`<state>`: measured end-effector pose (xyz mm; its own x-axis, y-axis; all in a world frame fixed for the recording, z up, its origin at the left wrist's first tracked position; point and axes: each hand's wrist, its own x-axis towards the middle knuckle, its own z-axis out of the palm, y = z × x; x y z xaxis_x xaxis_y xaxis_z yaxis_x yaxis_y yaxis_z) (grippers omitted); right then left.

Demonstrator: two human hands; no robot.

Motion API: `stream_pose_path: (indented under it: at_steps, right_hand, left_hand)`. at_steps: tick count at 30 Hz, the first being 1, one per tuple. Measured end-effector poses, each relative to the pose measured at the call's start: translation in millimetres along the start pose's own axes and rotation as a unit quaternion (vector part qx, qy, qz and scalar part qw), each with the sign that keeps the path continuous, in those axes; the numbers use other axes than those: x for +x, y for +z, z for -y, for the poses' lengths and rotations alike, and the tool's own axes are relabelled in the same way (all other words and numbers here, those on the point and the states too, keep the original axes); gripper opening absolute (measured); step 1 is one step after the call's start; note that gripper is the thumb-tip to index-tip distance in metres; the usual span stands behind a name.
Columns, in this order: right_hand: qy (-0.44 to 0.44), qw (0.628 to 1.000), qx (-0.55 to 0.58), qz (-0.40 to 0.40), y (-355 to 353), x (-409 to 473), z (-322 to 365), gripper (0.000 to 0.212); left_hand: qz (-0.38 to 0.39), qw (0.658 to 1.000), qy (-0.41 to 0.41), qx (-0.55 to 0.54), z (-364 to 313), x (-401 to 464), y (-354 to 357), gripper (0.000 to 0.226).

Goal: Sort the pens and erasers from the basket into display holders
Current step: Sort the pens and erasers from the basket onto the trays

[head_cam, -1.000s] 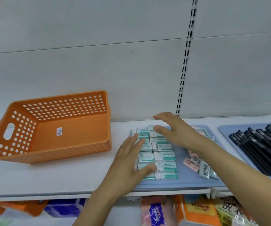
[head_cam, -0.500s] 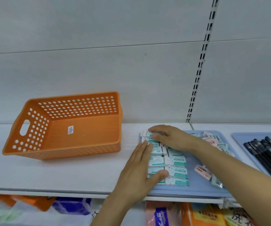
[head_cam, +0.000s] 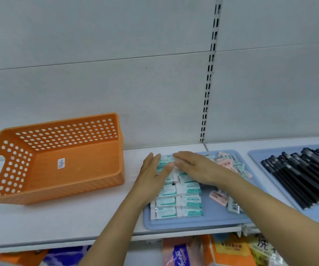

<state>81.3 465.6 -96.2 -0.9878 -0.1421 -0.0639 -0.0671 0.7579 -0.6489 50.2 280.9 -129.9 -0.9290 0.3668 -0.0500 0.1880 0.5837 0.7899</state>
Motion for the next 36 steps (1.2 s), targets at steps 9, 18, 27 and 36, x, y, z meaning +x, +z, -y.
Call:
stream_pose_path:
  at_steps: [9,18,27,36]
  right_hand:
    - [-0.008,0.999,-0.027,-0.026,-2.6,-14.4,5.1,0.051]
    - [0.088,0.967,0.075,-0.228,-59.0,-82.0,-69.8,0.042]
    - [-0.072,0.965,-0.124,-0.219,-28.8,-118.2,-64.2,0.033]
    - [-0.028,0.967,-0.057,-0.245,-34.0,-139.6,-73.3,0.026]
  left_hand:
    - [-0.026,1.0,-0.001,-0.01,-5.2,-2.0,7.5,0.069]
    - [-0.073,0.982,0.141,0.099,-46.8,-26.0,6.4,0.064]
    - [0.052,0.952,0.202,0.222,-115.2,14.5,50.4,0.023]
    - [0.088,0.907,0.249,0.329,-107.0,-11.6,38.4,0.022]
